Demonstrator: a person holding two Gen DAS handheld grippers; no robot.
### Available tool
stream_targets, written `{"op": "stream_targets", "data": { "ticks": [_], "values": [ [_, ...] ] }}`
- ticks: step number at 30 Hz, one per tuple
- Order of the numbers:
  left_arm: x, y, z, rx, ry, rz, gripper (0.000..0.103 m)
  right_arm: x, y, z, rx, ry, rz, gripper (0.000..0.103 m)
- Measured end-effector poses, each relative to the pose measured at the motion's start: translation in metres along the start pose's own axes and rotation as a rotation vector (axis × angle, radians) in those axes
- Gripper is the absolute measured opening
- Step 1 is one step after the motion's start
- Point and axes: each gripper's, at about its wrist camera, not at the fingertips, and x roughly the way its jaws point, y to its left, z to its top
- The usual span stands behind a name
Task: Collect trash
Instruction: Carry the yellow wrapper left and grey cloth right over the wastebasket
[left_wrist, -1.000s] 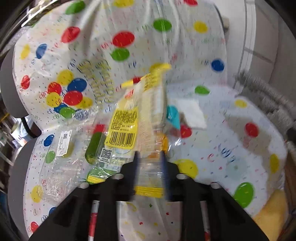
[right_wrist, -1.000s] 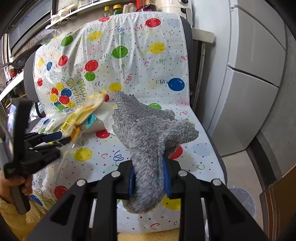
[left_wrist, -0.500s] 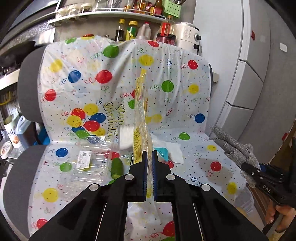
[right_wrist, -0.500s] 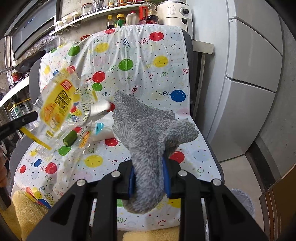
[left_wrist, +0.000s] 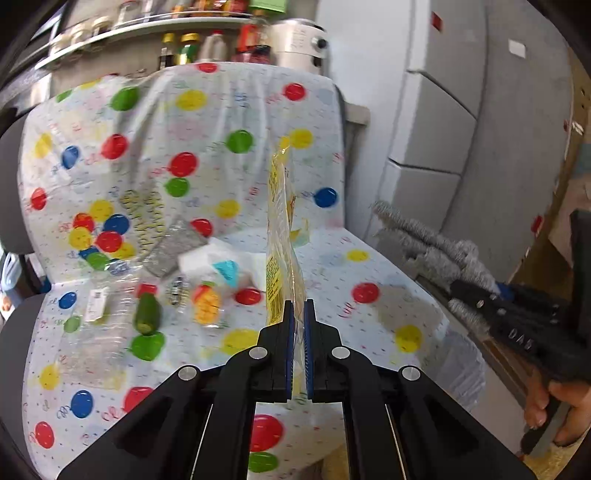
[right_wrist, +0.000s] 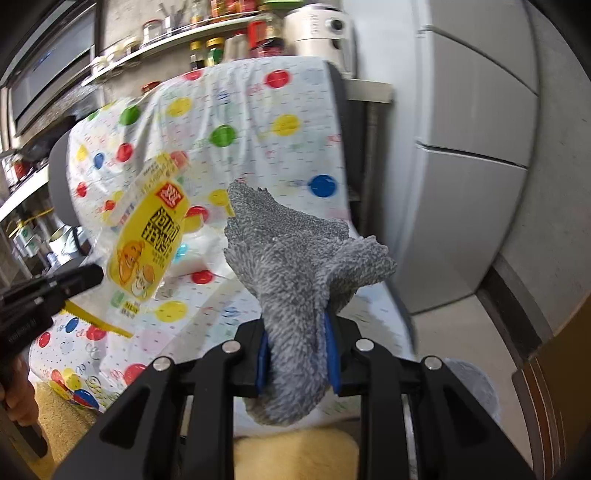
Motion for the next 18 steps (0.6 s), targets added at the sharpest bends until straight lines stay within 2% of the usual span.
{"op": "stream_targets", "data": {
  "ticks": [2,9,12,18],
  "values": [
    [0.004,-0.018,-0.003,0.028,0.010,-0.024,0.005,-0.010,-0.016,-0.006,0.020,-0.004,-0.031,0.024],
    [0.016,-0.089,-0.012,0.137,0.035,-0.201,0.005,-0.051,-0.076,-0.041,0.115,-0.010,-0.167,0.024],
    [0.024,-0.125,-0.016,0.184,0.062,-0.302,0.005,-0.070,-0.100,-0.059,0.159,-0.010,-0.229,0.024],
    [0.040,-0.186,-0.034,0.267,0.116,-0.427,0.005,-0.097,-0.145,-0.096,0.255,0.006,-0.324,0.024]
  ]
}}
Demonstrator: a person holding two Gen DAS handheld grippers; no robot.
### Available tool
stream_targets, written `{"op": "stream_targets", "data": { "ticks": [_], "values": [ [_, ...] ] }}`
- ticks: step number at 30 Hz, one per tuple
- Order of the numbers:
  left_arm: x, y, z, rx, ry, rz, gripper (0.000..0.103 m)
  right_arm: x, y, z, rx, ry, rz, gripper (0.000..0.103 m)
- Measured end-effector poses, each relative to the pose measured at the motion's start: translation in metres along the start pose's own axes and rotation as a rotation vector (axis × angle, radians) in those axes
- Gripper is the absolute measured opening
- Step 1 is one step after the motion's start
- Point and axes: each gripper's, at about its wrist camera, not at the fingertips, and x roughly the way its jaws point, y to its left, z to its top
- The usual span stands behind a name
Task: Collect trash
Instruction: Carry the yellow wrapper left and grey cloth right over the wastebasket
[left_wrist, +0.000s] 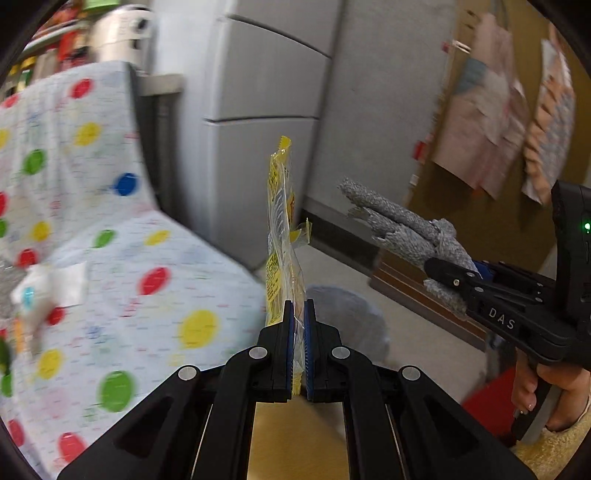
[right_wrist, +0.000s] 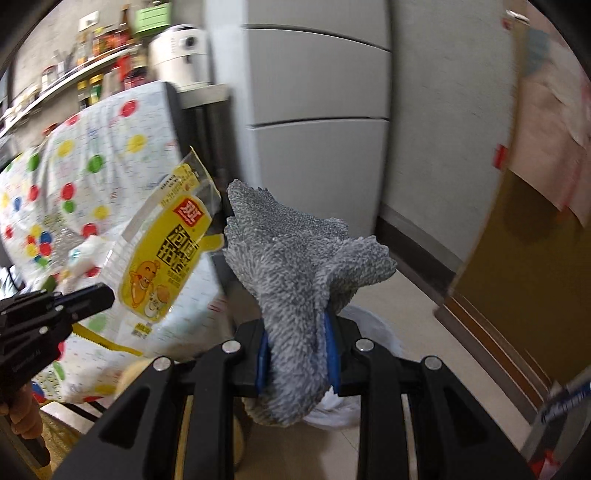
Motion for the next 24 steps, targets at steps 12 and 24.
{"op": "stream_targets", "data": {
  "ticks": [12,24],
  "values": [
    [0.105,-0.045,-0.021,0.003,0.189,-0.080,0.005,0.043,-0.070,-0.048,0.148,0.124,-0.062,0.024],
    [0.174,-0.046,-0.017,0.006,0.283,-0.033,0.005,0.140,-0.083,-0.046,0.244,0.271,-0.026,0.030]
  ]
}}
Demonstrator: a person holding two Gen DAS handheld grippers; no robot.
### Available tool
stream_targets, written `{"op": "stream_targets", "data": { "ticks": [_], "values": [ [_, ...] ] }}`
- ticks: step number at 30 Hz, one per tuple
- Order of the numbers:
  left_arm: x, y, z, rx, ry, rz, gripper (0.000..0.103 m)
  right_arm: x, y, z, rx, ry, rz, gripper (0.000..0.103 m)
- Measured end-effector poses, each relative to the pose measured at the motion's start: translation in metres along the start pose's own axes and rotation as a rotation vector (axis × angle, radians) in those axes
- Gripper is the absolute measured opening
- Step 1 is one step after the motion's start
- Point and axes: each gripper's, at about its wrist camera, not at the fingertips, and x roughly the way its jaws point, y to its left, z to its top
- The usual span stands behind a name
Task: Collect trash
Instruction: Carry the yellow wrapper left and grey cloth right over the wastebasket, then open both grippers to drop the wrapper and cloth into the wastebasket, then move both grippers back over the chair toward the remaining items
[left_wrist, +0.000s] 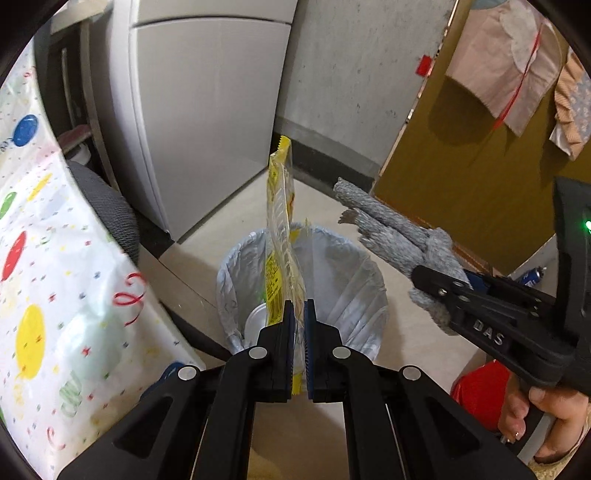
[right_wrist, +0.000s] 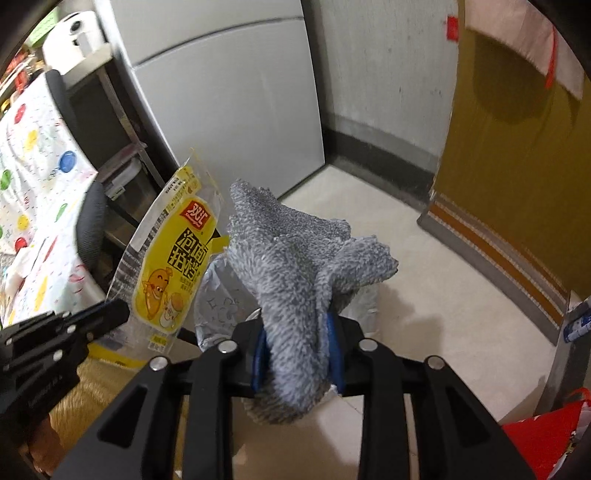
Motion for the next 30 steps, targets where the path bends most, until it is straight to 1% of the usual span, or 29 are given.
{"op": "stream_targets", "data": {
  "ticks": [2,3,4,5,6,7,8,9,10,13,16,19,21,22,23,24,26,27,28,29,30],
  "values": [
    [0.010,0.003,0.003,0.003,0.027,-0.005,0.007,0.011,-0.001,0.005,0.016,0.020,0.012,0.030],
    [0.014,0.004,0.005,0.001,0.038,-0.008,0.010,0.016,-0.001,0.007,0.022,0.030,0.009,0.030],
    [0.015,0.008,0.007,-0.011,0.042,-0.014,0.010,0.020,-0.001,0.009,0.026,0.033,0.009,0.033],
    [0.016,0.010,0.010,-0.020,0.046,-0.020,0.014,0.024,-0.002,0.011,0.030,0.039,0.007,0.035],
    [0.016,0.012,0.012,-0.031,0.044,-0.019,0.025,0.027,-0.003,0.012,0.038,0.046,0.005,0.039],
    [0.017,0.014,0.013,-0.039,0.037,-0.020,0.031,0.030,-0.004,0.014,0.044,0.050,0.013,0.045],
    [0.016,0.017,0.014,-0.049,0.029,-0.025,0.041,0.031,-0.005,0.014,0.050,0.054,0.021,0.048],
    [0.013,0.021,0.014,-0.069,0.018,-0.038,0.044,0.032,-0.005,0.014,0.057,0.060,0.029,0.053],
    [0.011,0.023,0.014,-0.081,0.014,-0.046,0.044,0.033,-0.005,0.013,0.063,0.065,0.039,0.054],
    [0.003,0.031,0.013,-0.101,-0.006,-0.036,0.044,0.025,-0.003,0.011,0.069,0.060,0.061,0.054],
    [-0.012,0.041,0.008,-0.117,-0.034,-0.014,0.044,0.008,0.004,0.008,0.044,0.036,0.070,0.054],
    [-0.032,0.051,0.001,-0.124,-0.059,0.024,0.044,-0.015,0.014,0.006,0.009,-0.003,0.061,0.054],
    [-0.046,0.058,-0.006,-0.128,-0.075,0.057,0.044,-0.039,0.023,0.006,-0.022,-0.047,0.061,0.054],
    [-0.054,0.062,-0.011,-0.131,-0.085,0.074,0.050,-0.054,0.029,0.005,-0.039,-0.078,0.067,0.054],
    [-0.063,0.066,-0.015,-0.133,-0.097,0.092,0.059,-0.063,0.033,0.005,-0.051,-0.099,0.074,0.054],
    [-0.075,0.071,-0.022,-0.138,-0.115,0.116,0.060,-0.079,0.041,0.004,-0.073,-0.135,0.080,0.054],
    [-0.092,0.079,-0.033,-0.140,-0.128,0.158,0.060,-0.100,0.054,0.002,-0.106,-0.186,0.091,0.054],
    [-0.098,0.083,-0.036,-0.141,-0.128,0.180,0.064,-0.113,0.064,0.000,-0.127,-0.215,0.103,0.054],
    [-0.107,0.088,-0.042,-0.145,-0.127,0.217,0.069,-0.121,0.072,-0.002,-0.143,-0.233,0.112,0.054],
    [-0.115,0.091,-0.046,-0.149,-0.128,0.246,0.076,-0.129,0.080,-0.004,-0.161,-0.249,0.121,0.054],
    [-0.125,0.096,-0.054,-0.156,-0.131,0.277,0.079,-0.135,0.090,-0.007,-0.182,-0.265,0.128,0.054]
  ]
}}
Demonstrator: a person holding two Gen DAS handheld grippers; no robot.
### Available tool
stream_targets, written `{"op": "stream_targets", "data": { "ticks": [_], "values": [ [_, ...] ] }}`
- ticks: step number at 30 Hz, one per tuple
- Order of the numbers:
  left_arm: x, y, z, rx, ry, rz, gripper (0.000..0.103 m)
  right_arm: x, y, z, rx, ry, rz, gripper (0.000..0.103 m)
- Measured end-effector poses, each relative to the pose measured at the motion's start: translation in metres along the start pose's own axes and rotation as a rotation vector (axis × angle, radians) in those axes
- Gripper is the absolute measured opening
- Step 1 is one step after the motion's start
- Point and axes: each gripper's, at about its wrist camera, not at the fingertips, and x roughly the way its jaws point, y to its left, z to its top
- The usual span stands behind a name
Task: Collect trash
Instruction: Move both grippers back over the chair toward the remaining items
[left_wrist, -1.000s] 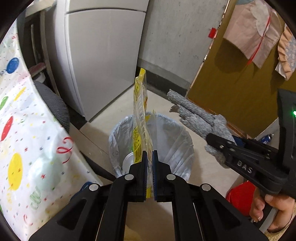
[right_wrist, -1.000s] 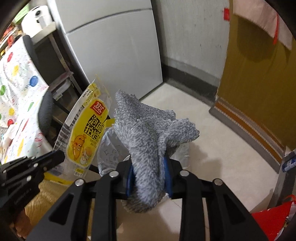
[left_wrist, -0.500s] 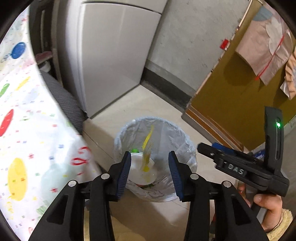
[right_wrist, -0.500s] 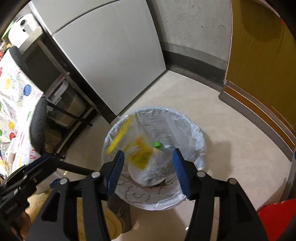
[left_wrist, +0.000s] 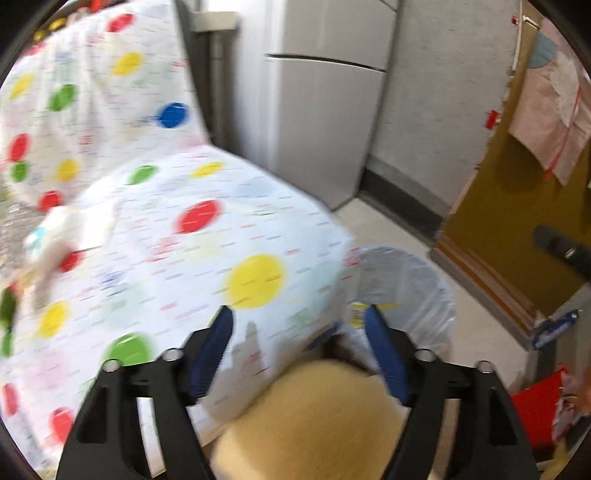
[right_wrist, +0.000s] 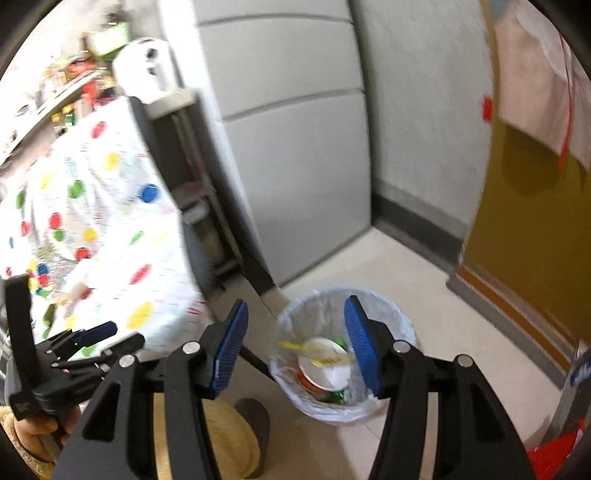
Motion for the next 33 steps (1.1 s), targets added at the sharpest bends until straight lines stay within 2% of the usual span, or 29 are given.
{"op": "stream_targets", "data": {
  "ticks": [2,4,8,11,22,30,33],
  "values": [
    [-0.014,0.014,-0.007,-0.015,-0.002,0.035,0.083,-0.003,0.016,0.001,-0.030,-0.011,0.011,0.059],
    [-0.027,0.029,-0.013,-0.032,-0.001,0.073,0.083,-0.007,0.040,-0.001,-0.073,-0.024,0.027,0.072],
    [-0.051,0.055,-0.028,-0.059,0.013,0.207,0.086,-0.006,0.084,-0.004,-0.169,-0.011,0.102,0.078],
    [-0.069,0.079,-0.039,-0.097,0.019,0.231,0.086,-0.006,0.113,-0.005,-0.218,-0.004,0.156,0.080],
    [-0.124,0.160,-0.076,-0.280,0.005,0.342,0.086,0.002,0.211,-0.014,-0.376,0.046,0.322,0.080],
    [-0.152,0.202,-0.087,-0.367,-0.014,0.437,0.086,0.016,0.269,-0.027,-0.491,0.110,0.355,0.080],
    [-0.160,0.212,-0.091,-0.386,-0.019,0.456,0.086,0.027,0.285,-0.031,-0.530,0.147,0.399,0.065]
  ]
}}
